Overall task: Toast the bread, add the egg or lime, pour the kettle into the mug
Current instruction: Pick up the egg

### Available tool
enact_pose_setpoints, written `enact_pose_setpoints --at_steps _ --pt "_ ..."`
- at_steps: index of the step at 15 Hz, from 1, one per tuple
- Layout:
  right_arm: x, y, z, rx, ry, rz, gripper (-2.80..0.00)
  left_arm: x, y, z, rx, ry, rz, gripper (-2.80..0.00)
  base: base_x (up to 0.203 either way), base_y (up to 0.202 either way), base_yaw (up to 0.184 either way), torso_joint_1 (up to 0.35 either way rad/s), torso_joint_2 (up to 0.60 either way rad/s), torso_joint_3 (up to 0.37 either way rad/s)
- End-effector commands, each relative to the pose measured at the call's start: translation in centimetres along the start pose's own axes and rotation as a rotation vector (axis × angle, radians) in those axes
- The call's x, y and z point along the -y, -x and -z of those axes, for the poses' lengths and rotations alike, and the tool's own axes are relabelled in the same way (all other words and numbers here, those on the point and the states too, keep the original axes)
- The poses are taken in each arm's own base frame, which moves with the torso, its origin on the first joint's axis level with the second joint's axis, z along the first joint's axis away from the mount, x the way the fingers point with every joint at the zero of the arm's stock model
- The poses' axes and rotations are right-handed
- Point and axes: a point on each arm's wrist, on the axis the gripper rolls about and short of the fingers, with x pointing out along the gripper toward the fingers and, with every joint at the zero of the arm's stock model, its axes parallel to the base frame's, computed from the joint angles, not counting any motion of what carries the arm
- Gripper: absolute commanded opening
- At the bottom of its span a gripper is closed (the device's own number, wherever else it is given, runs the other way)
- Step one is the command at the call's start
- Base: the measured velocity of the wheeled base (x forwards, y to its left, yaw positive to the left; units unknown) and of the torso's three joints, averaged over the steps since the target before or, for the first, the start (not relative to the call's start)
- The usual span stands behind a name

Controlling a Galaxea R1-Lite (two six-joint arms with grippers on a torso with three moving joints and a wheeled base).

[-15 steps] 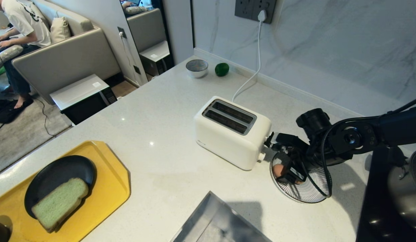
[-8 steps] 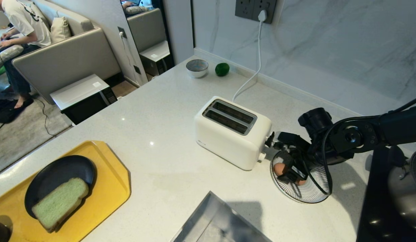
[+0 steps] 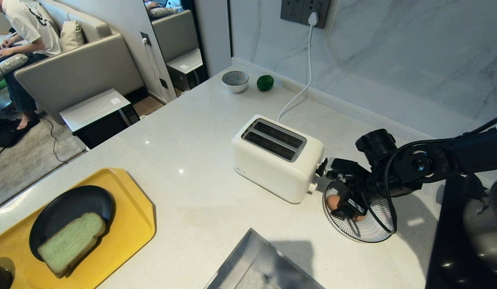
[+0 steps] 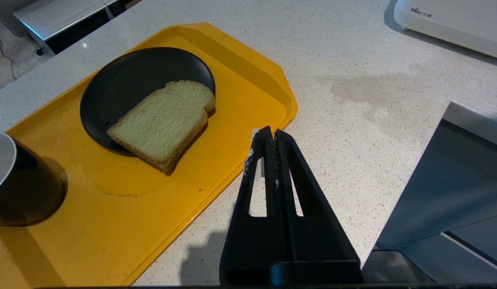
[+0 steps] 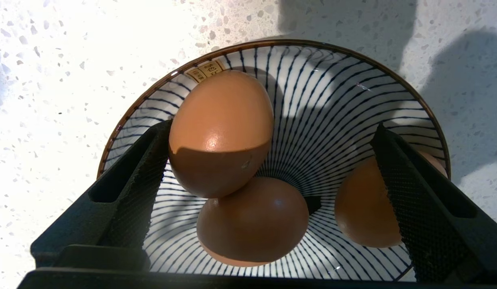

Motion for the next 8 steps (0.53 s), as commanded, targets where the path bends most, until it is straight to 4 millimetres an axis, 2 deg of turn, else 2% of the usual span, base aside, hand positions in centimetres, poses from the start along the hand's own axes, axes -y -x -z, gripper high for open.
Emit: enact_pose_setpoints --at_steps 1,8 --pt "-0.1 -0.2 0.08 -0.004 0.014 -0.009 0.0 0.0 -0.01 -0.01 0.0 0.0 -0.001 -2.8 0.0 0.0 0.0 0.0 0.0 0.0" --pt "-0.11 -0.61 0.11 -0.006 0.021 -0.019 0.0 0.0 -0.01 -0.01 0.0 0.0 -0.001 -2.8 0.0 0.0 0.0 0.0 0.0 0.0"
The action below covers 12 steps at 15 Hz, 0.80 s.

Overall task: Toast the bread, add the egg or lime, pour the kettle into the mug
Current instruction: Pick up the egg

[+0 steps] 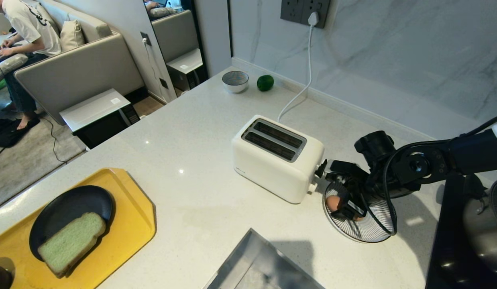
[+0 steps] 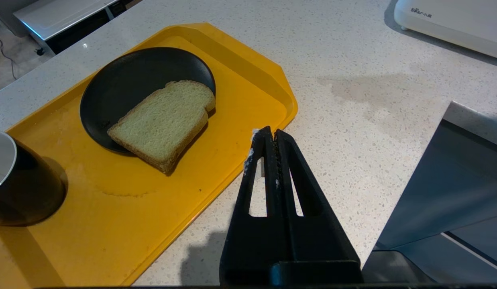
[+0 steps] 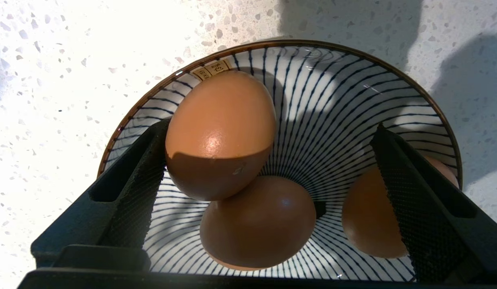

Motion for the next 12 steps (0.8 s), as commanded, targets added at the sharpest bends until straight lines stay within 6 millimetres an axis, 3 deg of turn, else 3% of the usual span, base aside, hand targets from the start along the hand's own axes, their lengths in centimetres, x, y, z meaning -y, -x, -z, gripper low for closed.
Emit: enact_pose_setpoints --at_steps 1,12 --pt "-0.02 -0.32 0.02 -0.005 0.003 -0.006 0.0 0.0 -0.01 0.0 -0.001 0.0 0.0 -2.8 0.0 0.0 0.0 0.0 0.0 0.0" --pt "0.1 -0.13 -0.06 0.037 0.047 -0.037 0.0 0.0 -0.01 0.0 -0.001 0.0 -0.002 -2.8 0.0 0.0 0.0 0.0 0.0 0.0"
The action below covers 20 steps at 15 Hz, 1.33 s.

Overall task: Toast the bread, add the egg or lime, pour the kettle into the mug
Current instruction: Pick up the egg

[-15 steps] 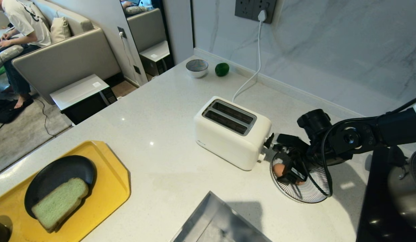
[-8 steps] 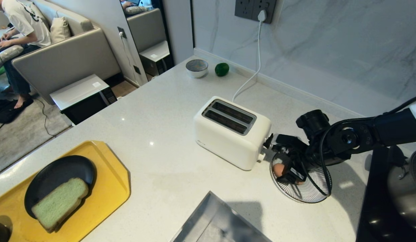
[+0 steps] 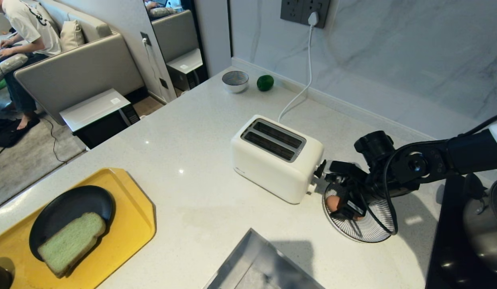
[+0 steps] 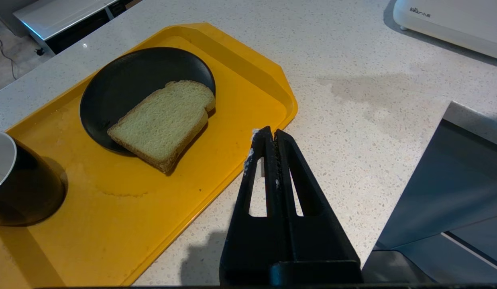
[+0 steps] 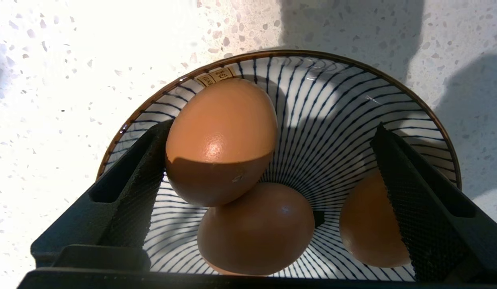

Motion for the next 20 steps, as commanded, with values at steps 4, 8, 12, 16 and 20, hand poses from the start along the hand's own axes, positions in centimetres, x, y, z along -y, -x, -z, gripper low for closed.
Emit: enact_pose_setpoints --at_steps 4,8,12,16,20 --pt "0.1 0.2 0.3 0.031 0.065 -0.033 0.0 0.0 0.0 0.0 0.0 0.0 -0.001 -2.8 0.0 0.0 0.0 0.0 0.0 0.0" --pt "0.0 0.2 0.4 0.036 0.067 -0.044 0.0 0.0 0.0 0.0 0.0 -0.001 -0.001 -2.8 0.0 0.0 0.0 0.0 0.0 0.0" --pt "0.2 0.0 0.7 0.03 0.072 -0.046 0.0 0.0 0.0 0.0 0.0 -0.001 -0.001 -2.8 0.0 0.0 0.0 0.0 0.0 0.0" --pt "0.4 -0.1 0.8 0.031 0.068 -0.043 -2.8 0.0 0.0 0.0 0.0 0.001 -0.001 -2.8 0.0 0.0 0.0 0.0 0.0 0.0" --pt "0.7 0.0 1.1 0.042 0.091 -0.047 -2.8 0.0 0.0 0.0 0.0 -0.001 -0.001 -2.8 0.0 0.0 0.0 0.0 0.0 0.0"
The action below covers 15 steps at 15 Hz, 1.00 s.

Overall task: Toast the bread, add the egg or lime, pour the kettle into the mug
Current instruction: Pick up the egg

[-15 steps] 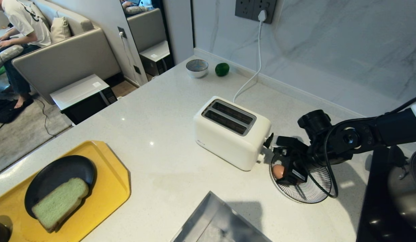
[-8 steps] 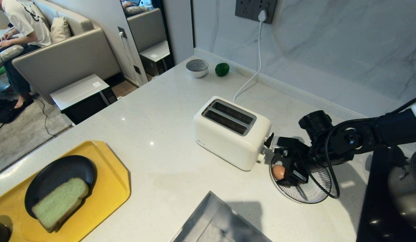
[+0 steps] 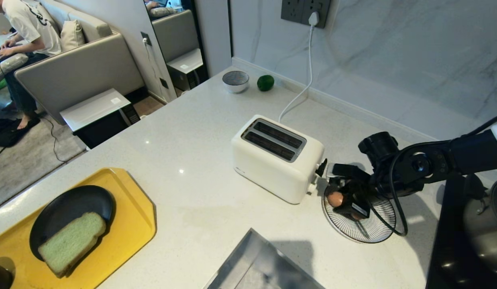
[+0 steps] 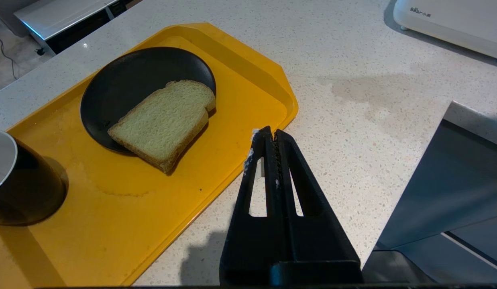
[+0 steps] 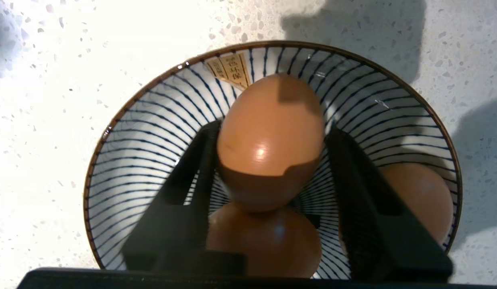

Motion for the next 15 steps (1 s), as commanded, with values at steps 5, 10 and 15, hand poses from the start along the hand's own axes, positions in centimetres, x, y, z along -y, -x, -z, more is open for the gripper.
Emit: enact_pose_setpoints --at_steps 5,10,15 --pt "0.7 0.2 1.1 -0.008 0.013 0.004 -2.8 0.0 0.0 0.0 -0.001 -0.001 -0.001 -2.8 0.0 0.0 0.0 0.0 0.0 0.0" --pt "0.8 0.5 1.2 -0.004 0.008 0.009 -2.8 0.0 0.0 0.0 -0.001 -0.001 -0.001 -2.8 0.0 0.0 0.0 0.0 0.0 0.0" --pt "1.0 1.5 1.1 0.013 0.004 0.026 -2.8 0.0 0.0 0.0 -0.001 -0.001 -0.001 -2.8 0.0 0.0 0.0 0.0 0.0 0.0"
